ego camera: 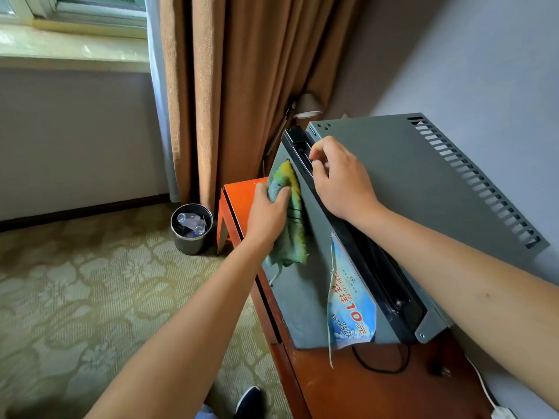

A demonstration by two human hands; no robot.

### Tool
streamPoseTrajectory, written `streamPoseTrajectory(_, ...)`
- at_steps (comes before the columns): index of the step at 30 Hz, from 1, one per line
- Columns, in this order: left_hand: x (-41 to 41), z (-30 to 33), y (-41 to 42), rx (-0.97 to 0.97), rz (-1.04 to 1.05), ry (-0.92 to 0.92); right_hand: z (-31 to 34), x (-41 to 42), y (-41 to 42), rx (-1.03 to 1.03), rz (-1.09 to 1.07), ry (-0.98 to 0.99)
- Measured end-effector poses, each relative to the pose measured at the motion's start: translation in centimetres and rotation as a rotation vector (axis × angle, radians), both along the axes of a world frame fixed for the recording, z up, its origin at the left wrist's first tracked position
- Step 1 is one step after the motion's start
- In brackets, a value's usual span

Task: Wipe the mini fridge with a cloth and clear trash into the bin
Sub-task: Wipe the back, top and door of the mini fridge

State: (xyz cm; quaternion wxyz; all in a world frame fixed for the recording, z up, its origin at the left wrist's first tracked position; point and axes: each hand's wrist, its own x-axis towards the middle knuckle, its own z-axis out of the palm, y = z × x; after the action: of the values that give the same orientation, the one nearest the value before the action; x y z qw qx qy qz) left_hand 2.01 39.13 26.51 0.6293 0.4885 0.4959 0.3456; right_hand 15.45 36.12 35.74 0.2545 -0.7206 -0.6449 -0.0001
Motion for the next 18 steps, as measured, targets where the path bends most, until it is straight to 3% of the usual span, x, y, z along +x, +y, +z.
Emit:
streamPoseTrajectory(5,-0.7,-2.5,-3.4,-0.188,-0.063,0.073,-0.1,0.0,0.2,0.005,-0.003,-0.003)
streamPoseTrajectory(10,-0.2,-0.2,-7.8,0.001,-0.081,0.061,-0.3,0.2,0.2,0.020,0.008,-0.024)
streamPoseTrajectory(18,-0.7,-1.5,-8.4,0.055,-0.092,0.165,0.0,-0.1,0.0,0.003,0.009,-0.050)
